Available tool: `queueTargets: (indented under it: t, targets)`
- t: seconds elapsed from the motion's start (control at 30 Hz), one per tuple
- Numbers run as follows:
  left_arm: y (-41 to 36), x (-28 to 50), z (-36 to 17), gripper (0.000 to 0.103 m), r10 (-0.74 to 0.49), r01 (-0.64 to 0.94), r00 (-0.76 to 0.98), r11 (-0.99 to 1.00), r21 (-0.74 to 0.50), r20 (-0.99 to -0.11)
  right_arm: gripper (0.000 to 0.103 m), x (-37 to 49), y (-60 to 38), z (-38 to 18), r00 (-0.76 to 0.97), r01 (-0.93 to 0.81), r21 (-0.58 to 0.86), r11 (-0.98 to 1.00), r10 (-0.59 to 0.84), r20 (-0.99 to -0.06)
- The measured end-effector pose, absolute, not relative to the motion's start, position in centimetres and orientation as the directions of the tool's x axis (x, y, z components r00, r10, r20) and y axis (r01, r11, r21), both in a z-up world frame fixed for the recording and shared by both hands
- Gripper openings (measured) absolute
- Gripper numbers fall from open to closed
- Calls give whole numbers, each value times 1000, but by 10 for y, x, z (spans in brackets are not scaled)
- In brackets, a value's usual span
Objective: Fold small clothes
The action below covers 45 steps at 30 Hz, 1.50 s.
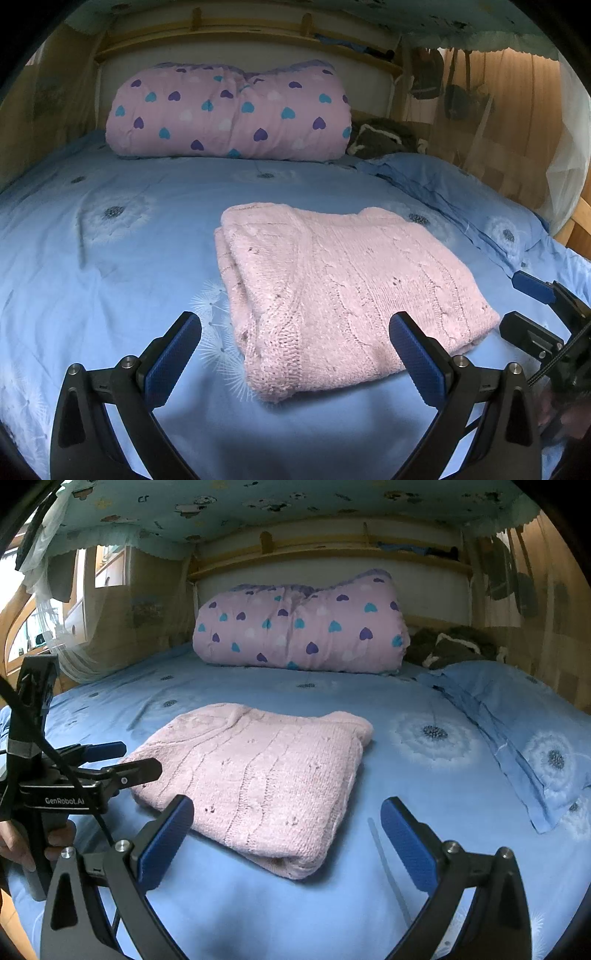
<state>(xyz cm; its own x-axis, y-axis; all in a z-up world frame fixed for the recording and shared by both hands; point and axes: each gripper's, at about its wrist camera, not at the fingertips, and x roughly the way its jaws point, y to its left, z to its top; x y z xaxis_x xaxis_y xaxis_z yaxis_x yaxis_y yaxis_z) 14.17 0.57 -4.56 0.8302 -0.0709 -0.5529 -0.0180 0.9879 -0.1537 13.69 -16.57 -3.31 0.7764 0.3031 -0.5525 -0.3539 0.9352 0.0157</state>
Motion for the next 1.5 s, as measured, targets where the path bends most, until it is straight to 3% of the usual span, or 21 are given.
queueTargets:
  t: [1.5]
  targets:
    - [11,144,-46,98,-78,-5,823,989,-145,-562,103,135,-166,-37,769,-356,22,934,306,-561]
